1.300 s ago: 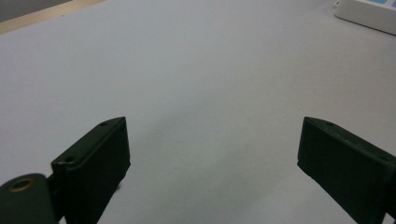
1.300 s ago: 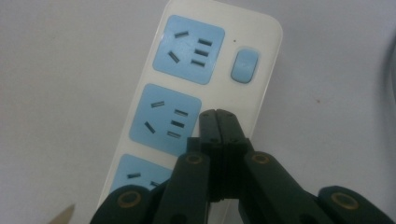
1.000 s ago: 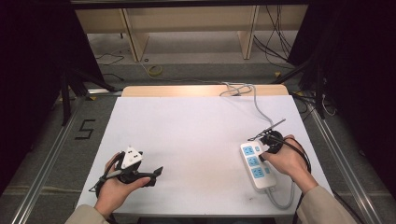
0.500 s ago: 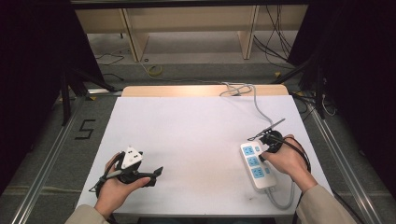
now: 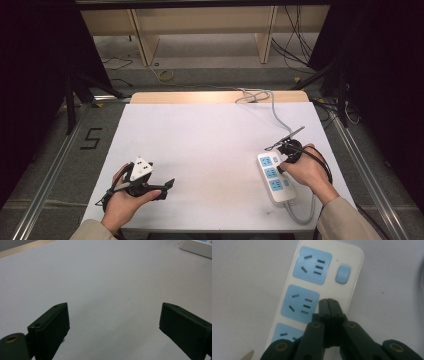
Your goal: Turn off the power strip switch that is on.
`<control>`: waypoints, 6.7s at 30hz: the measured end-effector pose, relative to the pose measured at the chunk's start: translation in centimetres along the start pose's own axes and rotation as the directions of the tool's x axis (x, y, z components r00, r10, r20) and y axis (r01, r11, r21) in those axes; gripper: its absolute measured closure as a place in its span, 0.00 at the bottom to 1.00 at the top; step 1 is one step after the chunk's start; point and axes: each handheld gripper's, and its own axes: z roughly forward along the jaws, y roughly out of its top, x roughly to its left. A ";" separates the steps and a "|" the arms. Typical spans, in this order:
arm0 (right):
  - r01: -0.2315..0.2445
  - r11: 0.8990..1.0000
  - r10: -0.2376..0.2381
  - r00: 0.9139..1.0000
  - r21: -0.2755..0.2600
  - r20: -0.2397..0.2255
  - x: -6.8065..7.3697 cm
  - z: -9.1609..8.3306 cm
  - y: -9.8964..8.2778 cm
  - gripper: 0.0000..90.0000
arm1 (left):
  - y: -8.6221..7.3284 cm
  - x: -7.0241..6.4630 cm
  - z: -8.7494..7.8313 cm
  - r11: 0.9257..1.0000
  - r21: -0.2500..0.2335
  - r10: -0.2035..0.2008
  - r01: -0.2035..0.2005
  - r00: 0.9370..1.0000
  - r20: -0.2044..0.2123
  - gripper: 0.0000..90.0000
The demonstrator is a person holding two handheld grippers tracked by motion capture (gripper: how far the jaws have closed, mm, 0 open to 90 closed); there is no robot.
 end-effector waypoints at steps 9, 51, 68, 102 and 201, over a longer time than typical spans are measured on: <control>0.008 1.000 -0.008 1.000 0.008 -0.001 -0.1 0.1 0.1 1.00 | 0.0 0.0 0.0 1.000 0.002 0.003 -0.003 1.000 0.000 0.10; 0.002 1.000 -0.002 1.000 0.006 0.003 0.0 0.0 0.0 1.00 | 0.0 0.0 0.0 1.000 0.003 0.005 -0.005 1.000 0.000 0.10; 0.009 1.000 -0.009 1.000 0.000 0.006 0.1 0.0 0.0 1.00 | 0.0 0.0 0.0 1.000 0.003 0.004 -0.004 1.000 0.002 0.10; 0.024 0.999 -0.024 1.000 -0.022 0.016 0.2 -0.6 -0.1 1.00 | 0.0 0.0 0.1 1.000 0.003 0.002 -0.002 1.000 0.004 0.10; 0.126 0.746 -0.239 0.967 -0.655 -0.086 0.5 -2.1 -9.0 0.35 | -0.3 0.1 0.0 1.000 0.028 -0.002 0.002 1.000 0.016 0.10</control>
